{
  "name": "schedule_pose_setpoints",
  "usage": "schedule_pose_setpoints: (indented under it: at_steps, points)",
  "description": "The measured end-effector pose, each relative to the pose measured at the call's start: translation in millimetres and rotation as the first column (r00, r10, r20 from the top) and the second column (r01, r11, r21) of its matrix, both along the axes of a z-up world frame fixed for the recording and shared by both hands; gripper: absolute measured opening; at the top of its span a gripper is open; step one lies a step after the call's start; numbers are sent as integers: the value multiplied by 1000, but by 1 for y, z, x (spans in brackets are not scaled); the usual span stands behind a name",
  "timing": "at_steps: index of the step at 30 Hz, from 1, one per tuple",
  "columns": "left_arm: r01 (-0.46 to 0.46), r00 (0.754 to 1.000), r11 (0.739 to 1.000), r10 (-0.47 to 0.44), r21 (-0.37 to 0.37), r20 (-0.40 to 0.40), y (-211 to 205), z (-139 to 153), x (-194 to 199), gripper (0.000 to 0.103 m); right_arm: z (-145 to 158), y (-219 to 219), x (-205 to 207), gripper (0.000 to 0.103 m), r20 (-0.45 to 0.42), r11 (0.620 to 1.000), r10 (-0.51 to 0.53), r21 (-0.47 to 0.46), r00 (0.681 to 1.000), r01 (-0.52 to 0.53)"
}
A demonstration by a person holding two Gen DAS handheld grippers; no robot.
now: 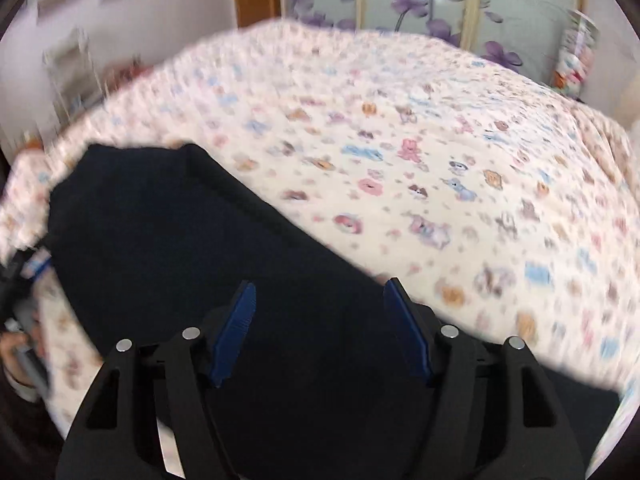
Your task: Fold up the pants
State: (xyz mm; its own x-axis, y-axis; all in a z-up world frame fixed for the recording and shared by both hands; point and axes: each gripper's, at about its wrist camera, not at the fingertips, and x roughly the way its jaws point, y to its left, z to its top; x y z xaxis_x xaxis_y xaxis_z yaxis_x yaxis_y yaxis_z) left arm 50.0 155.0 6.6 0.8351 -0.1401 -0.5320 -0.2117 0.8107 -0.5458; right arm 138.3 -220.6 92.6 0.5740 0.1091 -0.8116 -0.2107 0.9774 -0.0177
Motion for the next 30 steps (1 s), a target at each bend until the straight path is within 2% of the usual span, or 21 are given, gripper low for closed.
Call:
schedule_pose_setpoints:
  at_steps: [5,7,8,9,10,11,12,14,16,20,23,25,27,30]
  points:
    - [9,1000,1000,-9,5,-15,-1,0,4,101,-24,1,27,69,-80,981,118,-143,990,-129]
    - [13,1000,1000,-13,6,-20,-1,0,6,101,-34,0,29,69,-105,975,142,-158,984,-158]
    - [13,1000,1000,-13,8,-23,-1,-1,7,101,-41,-2,32,65,-137,976,149,-140,979,-168]
    - [13,1000,1000,-13,10,-26,-2,-1,7,101,-44,-5,33,51,-157,977,153,-124,976,-173]
    - [13,1000,1000,-13,11,-28,-2,-1,7,101,-49,-6,34,46,-179,978,158,-106,971,-179]
    - [12,1000,1000,-12,12,-29,-2,-1,8,101,-54,-7,33,37,-191,978,171,-84,967,-189]
    - [12,999,1000,-11,12,-30,-2,-1,8,101,-55,-7,30,23,-190,978,182,-68,965,-197]
    - [11,1000,1000,-11,9,-26,-2,-1,8,101,-55,-9,27,11,-155,978,185,-66,970,-197]
    - [7,1000,1000,-8,-5,-7,-1,0,6,101,-49,-13,26,6,-116,984,163,-60,980,-170]
    - [-7,999,999,9,-41,48,5,4,0,101,-41,-19,30,5,-51,994,94,-56,994,-97]
    - [-21,998,998,25,-59,64,10,5,-3,101,-54,-21,32,5,-70,997,61,-44,996,-64]
    - [-24,998,998,28,-65,58,12,5,-2,101,-66,-13,26,6,-69,993,68,-89,995,-74]
    - [-20,998,997,25,-79,65,15,6,-4,101,-63,-6,15,11,-23,990,68,-124,997,-70]
    - [-19,994,993,31,-119,101,24,10,-10,101,-49,-11,8,21,-17,995,15,-102,1000,-16]
